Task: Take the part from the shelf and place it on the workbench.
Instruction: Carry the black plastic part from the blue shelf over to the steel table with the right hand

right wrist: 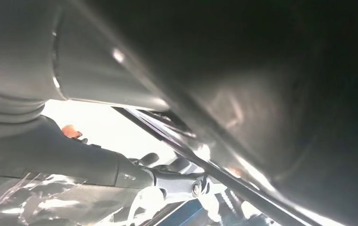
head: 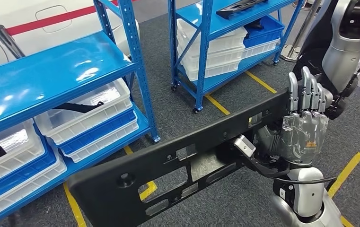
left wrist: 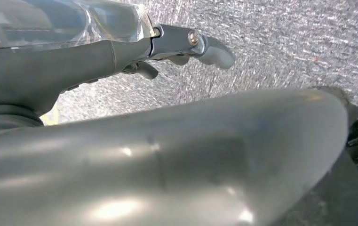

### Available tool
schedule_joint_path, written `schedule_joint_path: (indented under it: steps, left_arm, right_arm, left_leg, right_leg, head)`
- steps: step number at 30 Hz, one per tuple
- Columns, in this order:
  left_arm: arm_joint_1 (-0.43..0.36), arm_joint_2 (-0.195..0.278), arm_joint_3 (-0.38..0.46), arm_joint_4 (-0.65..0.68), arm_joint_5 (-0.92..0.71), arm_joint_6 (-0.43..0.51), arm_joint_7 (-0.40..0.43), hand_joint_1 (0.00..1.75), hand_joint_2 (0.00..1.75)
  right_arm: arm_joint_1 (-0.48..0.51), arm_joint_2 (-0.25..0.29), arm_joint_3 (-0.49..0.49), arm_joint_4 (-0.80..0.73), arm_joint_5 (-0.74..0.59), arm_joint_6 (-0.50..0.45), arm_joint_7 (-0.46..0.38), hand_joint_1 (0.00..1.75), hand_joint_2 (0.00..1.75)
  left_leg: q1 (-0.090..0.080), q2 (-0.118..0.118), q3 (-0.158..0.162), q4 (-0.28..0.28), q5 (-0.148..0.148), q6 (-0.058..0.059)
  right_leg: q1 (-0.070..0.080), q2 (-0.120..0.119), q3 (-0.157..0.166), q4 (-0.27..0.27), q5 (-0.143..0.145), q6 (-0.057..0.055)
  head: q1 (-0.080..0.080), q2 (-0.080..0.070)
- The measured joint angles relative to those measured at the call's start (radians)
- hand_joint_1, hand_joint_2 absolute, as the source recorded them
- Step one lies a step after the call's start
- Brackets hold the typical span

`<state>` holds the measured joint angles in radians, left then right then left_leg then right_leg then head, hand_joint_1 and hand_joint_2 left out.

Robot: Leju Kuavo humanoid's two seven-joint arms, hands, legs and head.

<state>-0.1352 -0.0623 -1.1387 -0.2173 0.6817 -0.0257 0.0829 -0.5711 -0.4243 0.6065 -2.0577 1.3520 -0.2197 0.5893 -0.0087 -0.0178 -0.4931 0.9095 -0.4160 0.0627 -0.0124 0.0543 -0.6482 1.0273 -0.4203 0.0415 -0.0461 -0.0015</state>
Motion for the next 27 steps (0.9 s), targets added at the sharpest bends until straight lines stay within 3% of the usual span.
schedule_joint_path:
  steps: [2,3,4,5,7,9,10,13,15,17,18,19,20,21,23,24,25,27]
  left_arm:
    - [0.001,0.0,0.0,0.0,0.0,0.001,0.0,0.0,0.0]
    - [0.003,0.0,0.0,0.0,0.0,0.001,0.0,0.0,0.0]
    - [0.004,0.0,0.0,0.0,0.0,0.001,0.0,0.0,0.0]
    - [0.005,0.0,0.0,0.0,0.0,0.001,0.0,0.0,0.0]
    - [0.004,0.0,0.0,0.0,0.0,0.001,0.0,0.0,0.0]
    - [0.001,0.002,0.0,0.0,-0.001,0.001,0.0,0.0,0.0]
    - [0.001,0.003,0.0,0.0,-0.001,0.001,0.0,0.0,0.0]
    - [0.005,0.004,0.0,0.0,-0.003,0.001,0.0,0.0,0.0]
    - [0.007,0.004,0.0,0.0,-0.005,0.0,0.0,0.0,0.0]
    - [0.007,0.004,0.0,0.0,-0.006,-0.001,0.0,0.0,0.0]
    - [0.007,0.004,0.0,0.0,-0.006,-0.001,0.0,0.0,0.0]
    - [0.007,0.003,0.0,0.0,-0.006,-0.001,0.0,0.0,0.0]
    - [0.007,0.003,0.0,0.0,-0.005,-0.001,0.0,0.0,0.0]
    - [0.006,0.003,0.0,0.0,-0.004,-0.001,0.0,0.0,0.0]
    - [0.003,0.004,0.0,0.0,-0.002,-0.001,0.0,0.0,0.0]
    - [0.0,0.004,0.0,0.0,-0.001,-0.001,0.0,0.0,0.0]
    - [-0.002,0.004,0.0,0.0,0.0,-0.001,0.0,0.0,0.0]
    - [-0.001,0.004,0.0,0.0,0.001,-0.001,0.0,0.0,0.0]
  right_arm:
    - [-0.001,0.0,0.0,0.001,0.005,0.003,0.0,0.0,0.0]
    - [-0.001,0.0,0.0,0.001,0.008,0.005,0.0,0.0,0.0]
    - [-0.001,0.0,0.0,0.002,0.01,0.008,0.0,0.0,0.0]
    - [-0.001,0.0,0.001,0.003,0.012,0.01,0.0,0.0,0.0]
    - [-0.004,0.0,0.001,0.003,0.017,0.015,0.0,0.0,0.0]
    - [-0.011,0.0,0.001,0.003,0.022,0.024,0.0,0.0,0.0]
    - [-0.015,0.0,0.001,0.003,0.024,0.029,0.001,0.0,0.0]
    - [-0.022,-0.004,0.0,0.003,0.029,0.047,0.002,0.0,0.0]
    - [-0.031,-0.009,0.0,0.002,0.032,0.064,0.0,0.0,0.0]
    - [-0.04,-0.015,0.0,0.0,0.037,0.087,-0.001,0.0,0.0]
    - [-0.043,-0.018,0.0,-0.001,0.039,0.101,-0.001,0.0,0.0]
    - [-0.046,-0.022,0.0,-0.001,0.039,0.115,0.0,0.0,0.0]
    - [-0.049,-0.027,0.0,-0.003,0.039,0.129,0.001,0.0,0.0]
    - [-0.054,-0.034,-0.001,-0.006,0.039,0.141,0.002,0.0,0.0]
    - [-0.065,-0.049,-0.005,-0.017,0.037,0.161,0.006,0.0,0.0]
    - [-0.07,-0.058,-0.009,-0.024,0.035,0.169,0.008,0.0,0.0]
    - [-0.073,-0.066,-0.013,-0.03,0.033,0.177,0.01,0.0,0.0]
    - [-0.076,-0.08,-0.019,-0.038,0.03,0.189,0.014,0.0,0.0]
  left_leg:
    - [0.0,0.01,-0.022,0.0,0.016,0.004]
    - [0.0,0.016,-0.032,0.001,0.024,0.003]
    - [0.001,0.021,-0.041,0.002,0.031,0.002]
    - [0.002,0.025,-0.049,0.003,0.037,-0.001]
    - [0.004,0.031,-0.063,0.009,0.046,-0.01]
    - [0.001,0.035,-0.075,0.021,0.053,-0.021]
    - [0.0,0.036,-0.08,0.025,0.057,-0.026]
    - [0.005,0.035,-0.094,0.037,0.06,-0.039]
    - [0.009,0.031,-0.126,0.111,0.0,-0.048]
    - [0.011,0.028,-0.179,0.26,-0.094,-0.055]
    - [0.012,0.028,-0.197,0.323,-0.125,-0.056]
    - [0.013,0.028,-0.199,0.354,-0.138,-0.055]
    - [0.011,0.028,-0.178,0.34,-0.131,-0.051]
    - [0.009,0.027,-0.139,0.286,-0.11,-0.044]
    - [-0.002,0.023,-0.037,0.126,-0.059,-0.021]
    - [-0.007,0.021,-0.003,0.064,-0.044,-0.012]
    - [-0.011,0.02,0.014,0.029,-0.036,-0.005]
    - [-0.012,0.02,0.015,0.012,-0.029,-0.002]
  right_leg:
    - [-0.002,-0.037,-0.051,0.149,-0.098,0.006]
    - [-0.004,-0.043,-0.064,0.209,-0.129,0.011]
    - [-0.007,-0.045,-0.059,0.232,-0.14,0.014]
    - [-0.009,-0.046,-0.031,0.212,-0.132,0.018]
    - [-0.016,-0.053,0.077,0.068,-0.093,0.026]
    - [-0.017,-0.057,0.154,-0.052,-0.069,0.022]
    - [-0.016,-0.057,0.163,-0.072,-0.066,0.015]
    - [-0.011,-0.055,0.147,-0.07,-0.049,-0.012]
    - [-0.013,-0.054,0.129,-0.07,-0.033,-0.029]
    - [-0.011,-0.05,0.108,-0.069,-0.018,-0.039]
    - [-0.01,-0.048,0.099,-0.069,-0.01,-0.042]
    - [-0.008,-0.046,0.09,-0.069,-0.004,-0.042]
    - [-0.006,-0.043,0.083,-0.068,0.002,-0.041]
    - [-0.003,-0.041,0.078,-0.068,0.007,-0.04]
    - [0.001,-0.039,0.072,-0.068,0.016,-0.037]
    - [0.003,-0.039,0.069,-0.068,0.02,-0.034]
    - [0.003,-0.04,0.065,-0.067,0.025,-0.029]
    - [0.003,-0.041,0.059,-0.069,0.035,-0.018]
  head:
    - [0.002,0.0]
    - [0.002,0.0]
    - [0.002,0.0]
    - [0.002,0.0]
    - [0.002,0.0]
    - [0.001,0.0]
    - [0.0,0.0]
    - [-0.002,0.0]
    - [-0.002,0.0]
    - [-0.002,0.0]
    - [-0.002,0.0]
    - [-0.002,0.0]
    - [-0.002,0.0]
    - [-0.002,0.0]
    - [-0.003,0.0]
    - [-0.003,0.0]
    - [-0.003,0.0]
    - [-0.002,0.0]
